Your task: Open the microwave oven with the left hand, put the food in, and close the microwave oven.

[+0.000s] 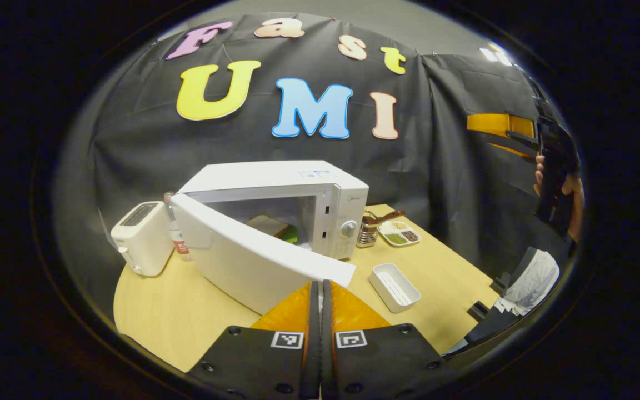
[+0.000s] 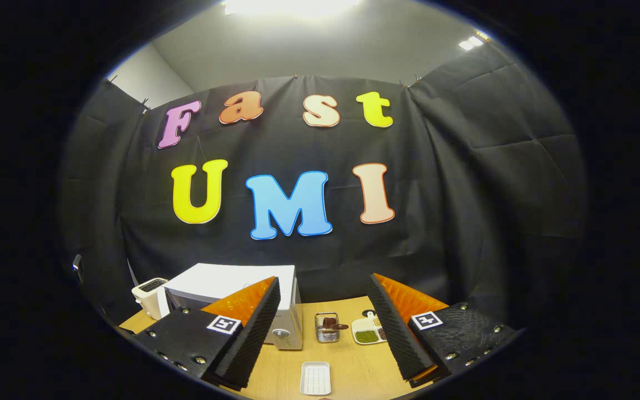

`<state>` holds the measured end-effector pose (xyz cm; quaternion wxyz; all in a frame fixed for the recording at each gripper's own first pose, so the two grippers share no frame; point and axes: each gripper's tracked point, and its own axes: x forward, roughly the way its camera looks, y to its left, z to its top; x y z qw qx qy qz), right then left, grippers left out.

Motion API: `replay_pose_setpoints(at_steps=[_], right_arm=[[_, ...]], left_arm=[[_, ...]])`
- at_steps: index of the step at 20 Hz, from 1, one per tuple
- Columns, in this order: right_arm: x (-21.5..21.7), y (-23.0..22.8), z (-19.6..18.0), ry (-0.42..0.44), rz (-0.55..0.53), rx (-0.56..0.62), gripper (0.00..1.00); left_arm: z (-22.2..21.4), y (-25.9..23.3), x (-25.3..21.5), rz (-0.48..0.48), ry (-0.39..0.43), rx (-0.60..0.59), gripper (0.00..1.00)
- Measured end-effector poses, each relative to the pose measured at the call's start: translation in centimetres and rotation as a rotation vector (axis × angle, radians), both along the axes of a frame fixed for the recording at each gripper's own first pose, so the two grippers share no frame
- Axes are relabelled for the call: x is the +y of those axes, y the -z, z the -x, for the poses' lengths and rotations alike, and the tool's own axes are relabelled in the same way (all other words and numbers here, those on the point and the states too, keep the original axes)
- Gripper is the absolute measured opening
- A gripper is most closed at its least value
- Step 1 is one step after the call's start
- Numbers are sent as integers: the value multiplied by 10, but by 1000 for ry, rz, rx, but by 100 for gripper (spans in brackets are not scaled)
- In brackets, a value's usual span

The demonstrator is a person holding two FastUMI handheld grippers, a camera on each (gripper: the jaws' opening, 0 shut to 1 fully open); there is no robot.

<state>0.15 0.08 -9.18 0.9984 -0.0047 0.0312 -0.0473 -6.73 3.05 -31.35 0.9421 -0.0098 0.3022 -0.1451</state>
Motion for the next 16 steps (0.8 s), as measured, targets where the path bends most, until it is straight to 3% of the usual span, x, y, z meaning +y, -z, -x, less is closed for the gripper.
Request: replay_pose_setpoints(at_steps=[7,16], right_arm=[[-14,-5,-1,-7,-4,-16,96],[-30,-3,-6,-15,-27,-16,96]], left_arm=[[-27,10,-28,-8,40,3,7],[-64,20,-45,-17,23,6,7]])
